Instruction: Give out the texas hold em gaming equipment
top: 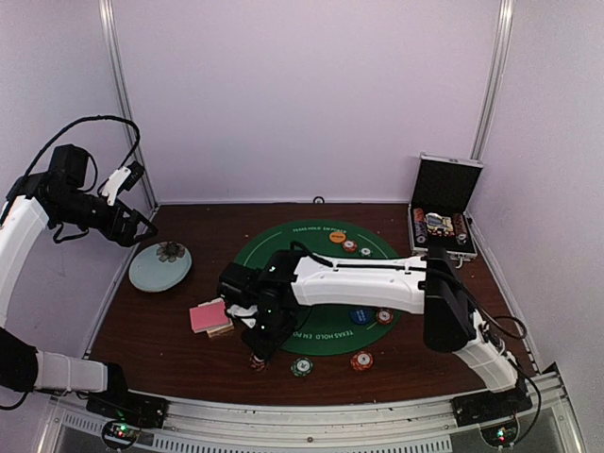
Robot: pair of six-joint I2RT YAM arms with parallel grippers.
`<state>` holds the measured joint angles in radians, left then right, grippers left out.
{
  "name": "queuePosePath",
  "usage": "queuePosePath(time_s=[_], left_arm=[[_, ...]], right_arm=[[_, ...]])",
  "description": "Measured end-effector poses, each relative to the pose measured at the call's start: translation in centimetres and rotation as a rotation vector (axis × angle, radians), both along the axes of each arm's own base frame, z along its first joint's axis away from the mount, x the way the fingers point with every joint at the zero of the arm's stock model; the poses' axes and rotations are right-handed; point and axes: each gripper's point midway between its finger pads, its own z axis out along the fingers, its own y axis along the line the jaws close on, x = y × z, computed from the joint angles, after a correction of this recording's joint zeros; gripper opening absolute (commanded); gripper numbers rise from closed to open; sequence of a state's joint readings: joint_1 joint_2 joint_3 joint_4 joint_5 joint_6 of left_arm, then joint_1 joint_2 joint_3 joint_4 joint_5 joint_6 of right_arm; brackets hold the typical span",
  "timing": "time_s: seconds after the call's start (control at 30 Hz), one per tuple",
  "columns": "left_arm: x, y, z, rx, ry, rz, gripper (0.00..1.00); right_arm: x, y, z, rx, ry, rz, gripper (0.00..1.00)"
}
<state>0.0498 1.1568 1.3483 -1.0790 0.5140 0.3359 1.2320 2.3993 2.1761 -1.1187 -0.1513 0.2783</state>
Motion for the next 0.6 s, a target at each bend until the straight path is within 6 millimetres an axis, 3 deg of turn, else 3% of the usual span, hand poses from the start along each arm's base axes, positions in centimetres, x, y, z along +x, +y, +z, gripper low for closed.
queuePosePath(time_s=[0.1, 0.3, 0.6], left_arm=[[0.0, 0.0, 0.0, 0.000, 0.000, 0.000, 0.98], [0.0, 0.0, 0.0, 0.000, 0.000, 0.000, 0.98], [0.2, 0.0, -0.3, -0.001, 0.012, -0.001, 0.98]], right_arm=[[2.2, -0.9, 1.9, 0.022, -0.018, -0.050, 0.16], [9.2, -3.6, 6.6, 0.097, -0.094, -0.191, 0.14], [20.2, -8.2, 8.9, 0.143, -0.212, -0.409, 0.14]])
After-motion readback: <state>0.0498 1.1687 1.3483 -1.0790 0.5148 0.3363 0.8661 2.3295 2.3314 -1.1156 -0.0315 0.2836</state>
